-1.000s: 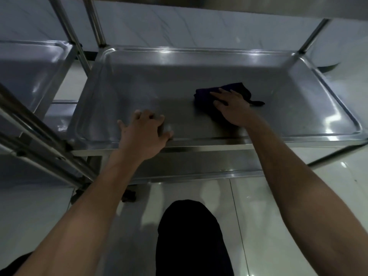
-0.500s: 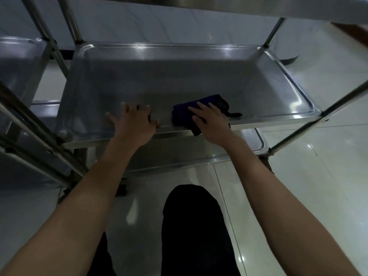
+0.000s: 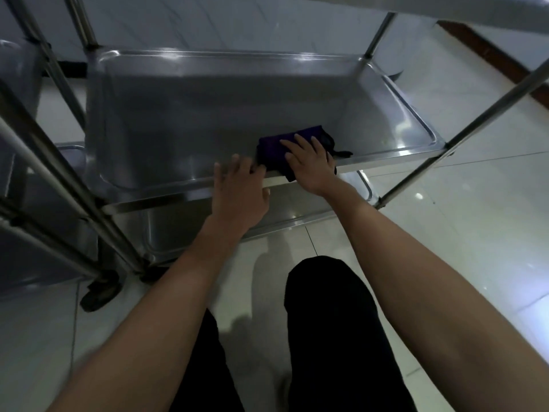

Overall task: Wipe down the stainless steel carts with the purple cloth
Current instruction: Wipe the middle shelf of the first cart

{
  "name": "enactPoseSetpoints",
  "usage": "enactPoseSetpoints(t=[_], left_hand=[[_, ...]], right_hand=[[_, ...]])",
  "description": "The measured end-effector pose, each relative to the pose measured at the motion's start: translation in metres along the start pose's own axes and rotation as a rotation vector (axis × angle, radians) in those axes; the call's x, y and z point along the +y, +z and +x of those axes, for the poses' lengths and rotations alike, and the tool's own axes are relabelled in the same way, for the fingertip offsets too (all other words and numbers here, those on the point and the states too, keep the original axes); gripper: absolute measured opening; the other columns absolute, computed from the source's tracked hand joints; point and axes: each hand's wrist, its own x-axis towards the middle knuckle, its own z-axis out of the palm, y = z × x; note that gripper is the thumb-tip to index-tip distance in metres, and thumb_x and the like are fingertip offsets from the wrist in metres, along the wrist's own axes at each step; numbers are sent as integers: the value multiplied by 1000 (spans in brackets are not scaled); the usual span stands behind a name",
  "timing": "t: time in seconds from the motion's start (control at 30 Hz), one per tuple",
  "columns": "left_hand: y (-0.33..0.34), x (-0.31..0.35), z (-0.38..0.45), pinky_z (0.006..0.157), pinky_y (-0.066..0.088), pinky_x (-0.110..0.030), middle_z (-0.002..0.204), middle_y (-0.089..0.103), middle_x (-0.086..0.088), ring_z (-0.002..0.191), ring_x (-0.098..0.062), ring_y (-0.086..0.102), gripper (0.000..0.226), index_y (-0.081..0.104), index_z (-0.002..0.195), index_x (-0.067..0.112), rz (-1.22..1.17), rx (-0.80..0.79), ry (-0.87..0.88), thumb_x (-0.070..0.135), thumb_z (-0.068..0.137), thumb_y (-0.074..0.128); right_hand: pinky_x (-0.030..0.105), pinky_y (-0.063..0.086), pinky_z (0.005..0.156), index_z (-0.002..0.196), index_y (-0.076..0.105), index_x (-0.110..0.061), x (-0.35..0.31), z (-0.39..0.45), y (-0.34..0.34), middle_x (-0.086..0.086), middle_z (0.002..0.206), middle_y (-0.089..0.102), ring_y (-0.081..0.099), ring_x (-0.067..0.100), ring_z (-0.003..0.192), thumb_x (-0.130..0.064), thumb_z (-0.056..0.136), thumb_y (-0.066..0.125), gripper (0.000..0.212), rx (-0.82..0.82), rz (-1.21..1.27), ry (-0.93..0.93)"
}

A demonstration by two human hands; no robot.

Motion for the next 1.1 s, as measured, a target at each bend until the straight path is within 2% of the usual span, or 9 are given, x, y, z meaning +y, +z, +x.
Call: enactPoseSetpoints(t=[0.13,0.3,0.47,0.6,0.7,0.8,0.87,0.97,1.1], left_hand=[[-2,-3,-3,118,20,-61,150,41,-7,148,-32,24,53,44,144,23,32,-24,10,44,96,51],[7,1,0,117,24,-58,143,52,-2,145,-30,34,49,55,137,23,-16,69,-53,40,91,56],[20,14,7,118,25,-57,136,57,-4,140,-29,43,38,65,124,18,-69,210,-162,34,91,58],[20,30,15,116,27,-55,133,62,-6,139,-26,46,45,71,115,13,-91,268,-270,37,90,42],[19,41,19,113,28,-59,129,63,-5,137,-25,48,42,72,111,15,-62,260,-344,37,93,41],[16,60,25,109,29,-60,113,65,-7,119,-28,59,39,70,100,16,-2,271,-430,41,91,42],[15,78,35,109,29,-61,111,63,-8,107,-30,60,31,70,100,17,25,260,-491,37,92,48],[19,113,59,111,30,-56,112,64,-6,110,-30,56,24,70,104,17,32,250,-447,30,93,53],[27,168,93,96,42,-47,105,63,-4,103,-28,57,18,66,98,14,-12,232,-331,25,93,53]], right_hand=[[56,1,122,155,17,-47,-2,0,-8,-12,167,6,-4,20,154,-53,105,20,50,-129,-43,-10],[50,2,122,153,27,-46,9,6,-5,-11,166,15,3,18,154,-56,103,28,50,-26,-1,-86],[49,8,122,151,30,-48,26,17,0,-12,165,20,7,17,153,-56,103,28,48,48,21,-174],[48,9,122,150,32,-49,45,27,-1,-12,164,21,8,16,153,-57,103,27,48,66,47,-274],[48,10,123,149,34,-48,66,35,-6,-12,164,24,10,17,153,-56,103,28,47,79,68,-331],[47,10,123,149,35,-47,90,41,-15,-11,163,24,10,17,153,-55,104,29,46,82,76,-373],[48,10,123,149,35,-46,107,48,-21,-11,164,24,10,18,153,-55,104,29,47,63,74,-386],[48,11,123,150,35,-45,132,57,-32,-11,164,23,10,18,153,-55,104,29,47,47,74,-395],[47,10,123,149,37,-44,171,67,-48,-11,163,24,11,17,153,-54,104,32,47,37,100,-371]])
